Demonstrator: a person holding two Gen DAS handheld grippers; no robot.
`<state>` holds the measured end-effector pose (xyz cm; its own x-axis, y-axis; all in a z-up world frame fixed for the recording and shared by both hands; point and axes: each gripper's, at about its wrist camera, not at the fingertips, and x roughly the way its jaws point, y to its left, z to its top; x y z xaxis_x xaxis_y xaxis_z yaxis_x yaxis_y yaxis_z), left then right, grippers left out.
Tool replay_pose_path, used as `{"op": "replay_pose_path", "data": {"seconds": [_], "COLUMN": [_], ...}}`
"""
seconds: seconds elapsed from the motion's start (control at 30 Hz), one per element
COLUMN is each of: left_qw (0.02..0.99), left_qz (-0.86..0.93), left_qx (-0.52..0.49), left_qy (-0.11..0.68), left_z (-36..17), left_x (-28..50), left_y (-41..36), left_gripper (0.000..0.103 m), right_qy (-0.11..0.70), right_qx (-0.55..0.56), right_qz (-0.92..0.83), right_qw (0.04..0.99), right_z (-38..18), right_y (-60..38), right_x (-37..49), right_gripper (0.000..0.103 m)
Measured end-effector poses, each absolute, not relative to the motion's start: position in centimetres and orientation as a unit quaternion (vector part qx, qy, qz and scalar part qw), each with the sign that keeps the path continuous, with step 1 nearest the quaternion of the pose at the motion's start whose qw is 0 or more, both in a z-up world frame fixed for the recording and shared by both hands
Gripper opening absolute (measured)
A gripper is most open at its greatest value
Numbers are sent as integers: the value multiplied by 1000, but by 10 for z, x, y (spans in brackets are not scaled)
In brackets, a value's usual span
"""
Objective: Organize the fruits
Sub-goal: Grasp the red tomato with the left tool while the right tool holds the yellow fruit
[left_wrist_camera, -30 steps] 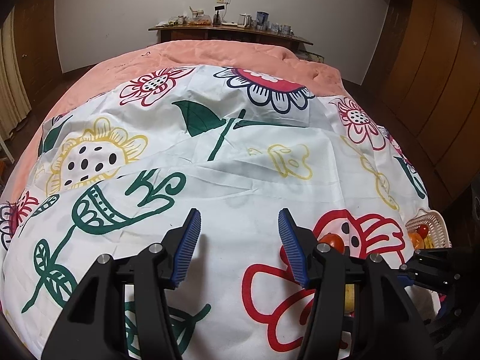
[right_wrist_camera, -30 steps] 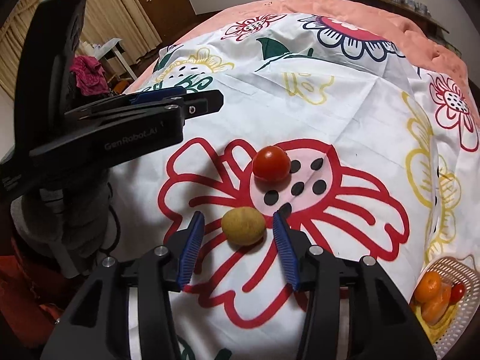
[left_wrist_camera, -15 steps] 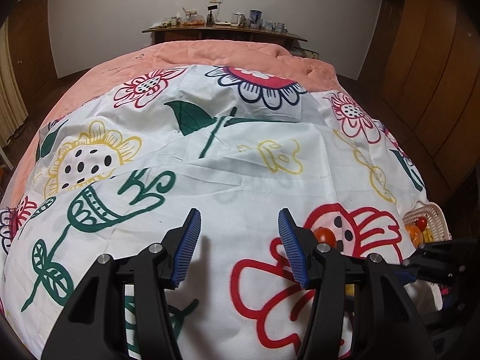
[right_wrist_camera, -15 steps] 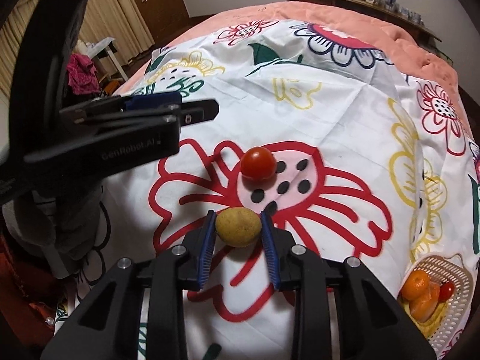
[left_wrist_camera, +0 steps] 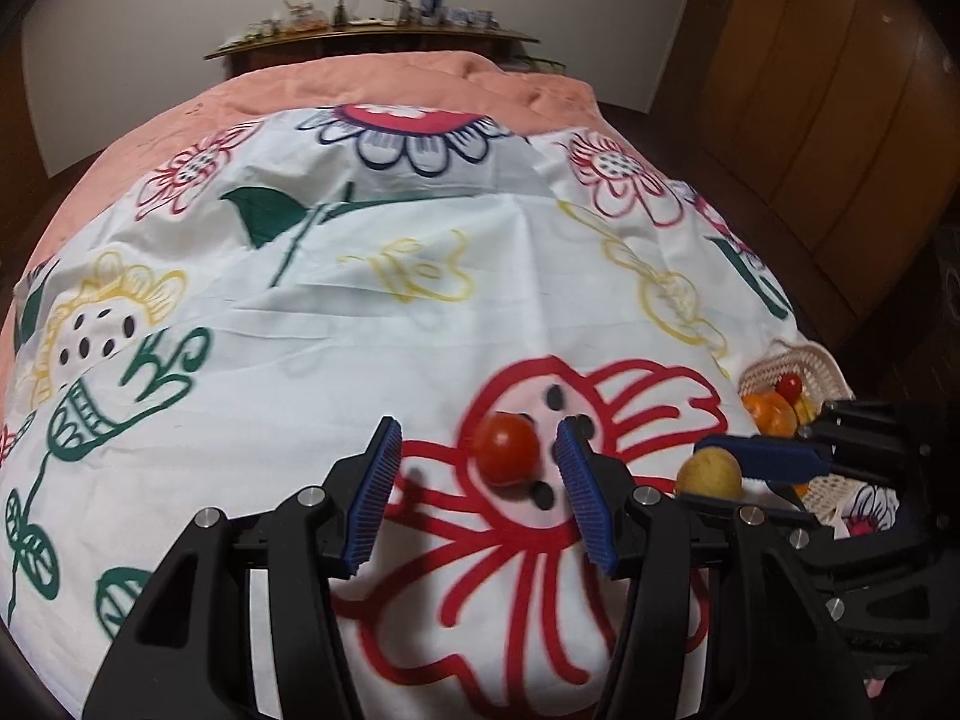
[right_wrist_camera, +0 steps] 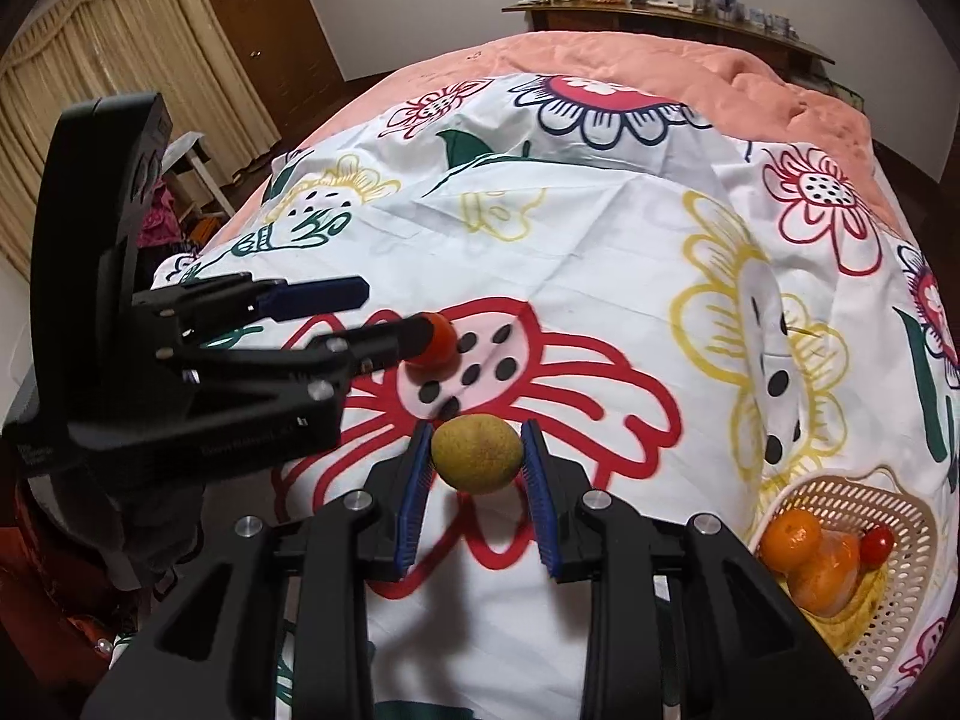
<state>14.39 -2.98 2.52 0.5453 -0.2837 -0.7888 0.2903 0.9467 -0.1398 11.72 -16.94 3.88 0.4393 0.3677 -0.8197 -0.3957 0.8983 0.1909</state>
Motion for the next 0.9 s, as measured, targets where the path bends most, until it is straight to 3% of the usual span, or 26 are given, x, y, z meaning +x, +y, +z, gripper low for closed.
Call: {"op": "replay_pose_path", "data": {"seconds": [0.17, 0.3, 0.47, 0.7, 0.9], "left_qw": [871, 860, 858, 860, 863], "left_qz": [-172, -176, -179, -171, -165], "left_qx": [22, 15, 11, 7, 8], "left_qy": [460, 479, 481, 481, 478], "left_z": [16, 7, 5, 5, 6], "left_x": [148, 154, 155, 155, 153], "left_y": [-45, -45, -44, -42, -42], "left_gripper": [55, 40, 38, 28, 28], "right_qy": [478, 478, 477, 474, 468], "right_qx": [-4, 4, 12, 26, 35], "right_qz": [219, 217, 215, 207, 201], "right_qw": [850, 851, 852, 855, 860], "right_z": [36, 34, 33, 34, 37], "right_y": [-178, -183, -186, -193, -199], "right_x": [117, 118, 118, 116, 115], "right_gripper": [30, 30, 30, 30, 30]}}
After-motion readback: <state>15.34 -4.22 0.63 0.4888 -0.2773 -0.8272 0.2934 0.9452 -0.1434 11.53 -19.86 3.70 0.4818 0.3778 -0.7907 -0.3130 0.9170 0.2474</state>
